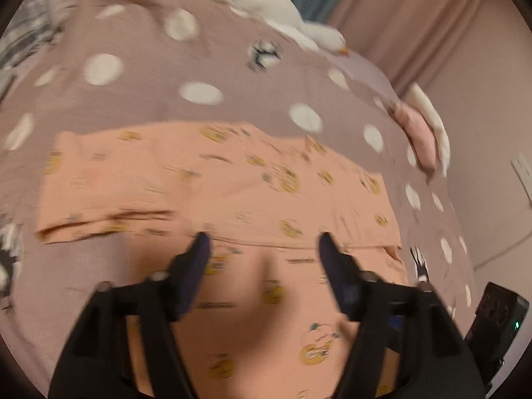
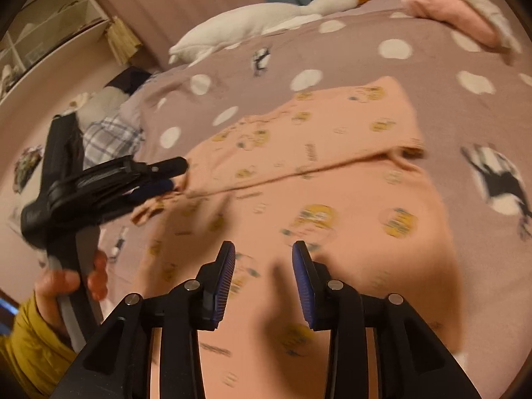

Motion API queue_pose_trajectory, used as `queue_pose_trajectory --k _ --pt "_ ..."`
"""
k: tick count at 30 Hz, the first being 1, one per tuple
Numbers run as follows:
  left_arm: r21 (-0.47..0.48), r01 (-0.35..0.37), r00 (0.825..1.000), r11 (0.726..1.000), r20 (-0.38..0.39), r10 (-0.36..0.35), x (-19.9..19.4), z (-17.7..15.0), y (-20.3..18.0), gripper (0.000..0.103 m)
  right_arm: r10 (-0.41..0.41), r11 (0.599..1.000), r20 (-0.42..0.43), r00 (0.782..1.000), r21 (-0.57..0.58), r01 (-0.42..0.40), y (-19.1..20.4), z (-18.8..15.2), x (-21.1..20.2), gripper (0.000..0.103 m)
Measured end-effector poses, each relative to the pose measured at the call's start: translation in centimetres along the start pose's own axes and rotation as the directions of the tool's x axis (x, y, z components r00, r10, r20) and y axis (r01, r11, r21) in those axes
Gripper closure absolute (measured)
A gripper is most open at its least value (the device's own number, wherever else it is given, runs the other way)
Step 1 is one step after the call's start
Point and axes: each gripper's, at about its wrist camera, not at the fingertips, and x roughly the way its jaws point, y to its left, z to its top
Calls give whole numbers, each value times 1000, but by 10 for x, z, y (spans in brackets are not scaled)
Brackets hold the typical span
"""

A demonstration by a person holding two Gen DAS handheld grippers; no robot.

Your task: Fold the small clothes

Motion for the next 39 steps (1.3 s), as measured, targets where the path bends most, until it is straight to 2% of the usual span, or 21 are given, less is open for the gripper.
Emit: queue_pose_trajectory --k 3,5,8,13,16,20,22,25,27,28,31,33,35,39 --pt "-42 -53 998 998 38 54 -22 2 31 30 12 997 -25 1000 -80 -14 28 11 23 65" --pt "-81 -94 993 992 61 100 -37 1 56 30 33 983 -52 998 -179 -41 60 21 47 65" --pt "-158 -142 985 977 72 155 -57 -3 97 29 94 948 -87 992 -295 -116 105 33 79 65" --pt "-269 -169 979 948 67 193 -78 -15 148 29 98 874 -133 986 -463 -150 168 48 131 65" --pt "-309 -159 981 938 60 186 -85 -22 165 29 49 825 -175 983 -547 -139 193 51 166 65" --pt "-325 -150 983 934 56 177 -87 -26 174 29 -38 794 -218 975 -599 -103 201 46 199 65" --pt "-331 -145 984 932 47 169 -84 -27 177 29 -37 804 -231 972 -585 -109 197 47 203 66" --pt "-333 -134 987 933 37 156 -80 -29 177 29 -28 828 -237 971 -550 -110 188 52 205 74" --pt "-332 -129 988 934 33 148 -78 -30 177 29 -15 841 -248 969 -527 -122 182 54 205 94" --pt "-331 -127 989 935 31 145 -76 -31 176 29 -33 841 -241 970 -532 -104 183 54 208 94" --pt "-332 -122 990 935 25 138 -75 -32 174 29 -21 847 -231 973 -521 -106 179 54 205 96" --pt "-330 -121 990 936 23 137 -75 -32 173 29 19 873 -211 977 -472 -119 174 59 197 96" --pt "-327 -121 991 937 21 136 -75 -32 172 29 97 912 -159 982 -381 -152 161 73 173 96" --pt "-315 -115 992 942 17 126 -74 -31 165 30 183 955 -15 983 -236 -182 125 101 118 96"
